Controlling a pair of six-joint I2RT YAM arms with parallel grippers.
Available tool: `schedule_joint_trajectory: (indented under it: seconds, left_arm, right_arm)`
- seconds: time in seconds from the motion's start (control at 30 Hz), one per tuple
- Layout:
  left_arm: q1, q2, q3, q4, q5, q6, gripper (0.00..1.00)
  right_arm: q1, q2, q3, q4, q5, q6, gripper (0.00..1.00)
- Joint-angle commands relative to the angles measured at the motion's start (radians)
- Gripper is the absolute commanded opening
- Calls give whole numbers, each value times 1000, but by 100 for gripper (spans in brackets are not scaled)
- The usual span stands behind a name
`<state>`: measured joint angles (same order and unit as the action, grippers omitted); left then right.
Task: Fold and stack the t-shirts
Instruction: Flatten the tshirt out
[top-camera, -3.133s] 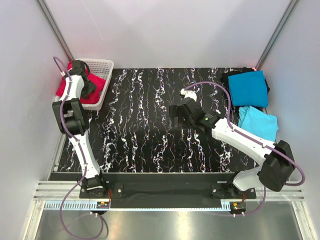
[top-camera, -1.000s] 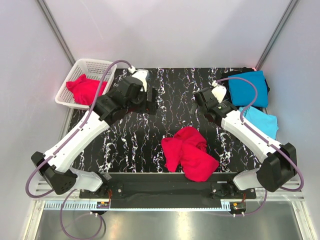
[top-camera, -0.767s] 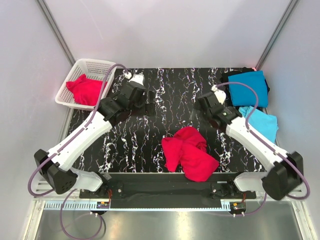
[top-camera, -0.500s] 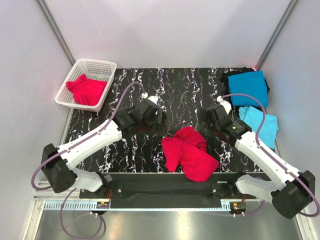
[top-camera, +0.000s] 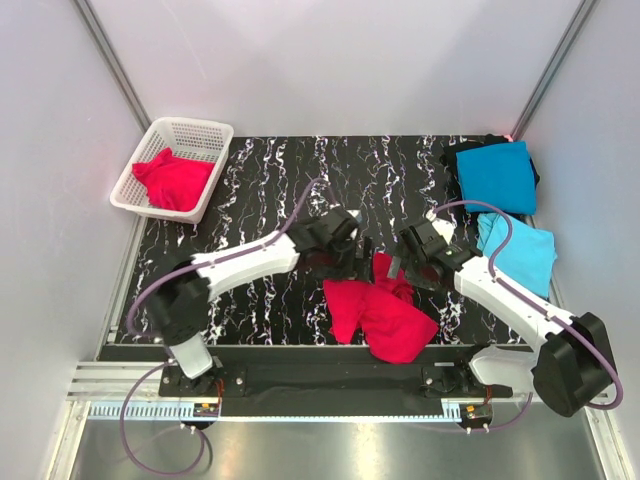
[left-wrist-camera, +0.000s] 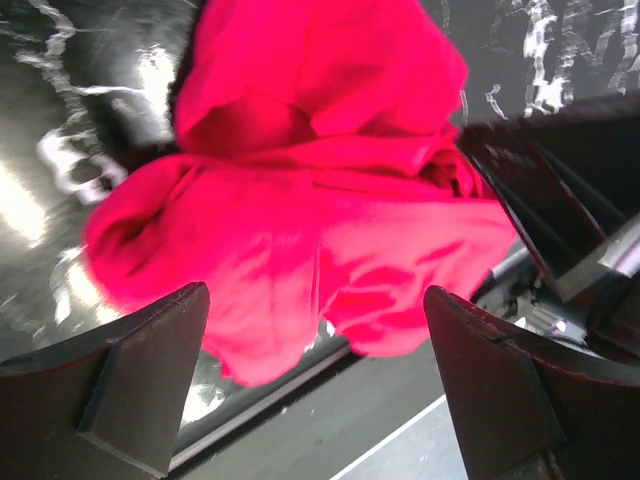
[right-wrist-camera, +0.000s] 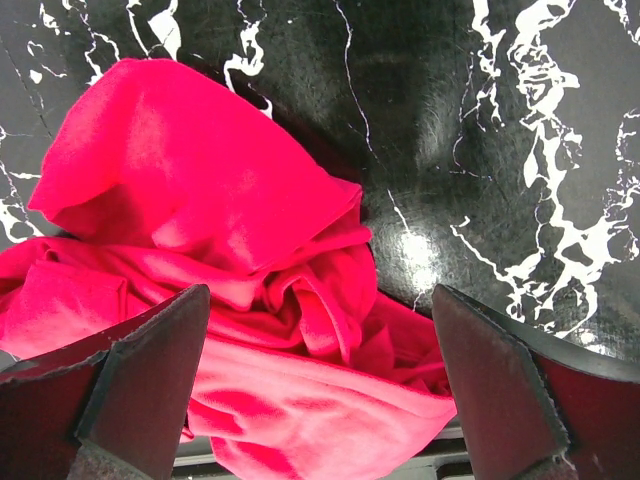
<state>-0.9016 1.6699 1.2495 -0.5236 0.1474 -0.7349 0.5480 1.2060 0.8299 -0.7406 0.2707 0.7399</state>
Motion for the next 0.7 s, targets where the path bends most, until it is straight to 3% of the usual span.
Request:
schedule_joint_trajectory:
  seconds: [0.0, 0.33, 0.67]
  left_arm:
    - [-10, 72, 96, 50, 28, -41, 91]
    - [-39, 178, 149, -61, -144, -150, 70]
    - [-88, 267, 222, -105, -144, -155, 65]
  right_arm:
    - [4, -22, -2, -3, 30, 33, 100]
    - [3, -36, 5, -13, 35, 29, 100]
    - [3, -66, 9, -28, 48, 36, 100]
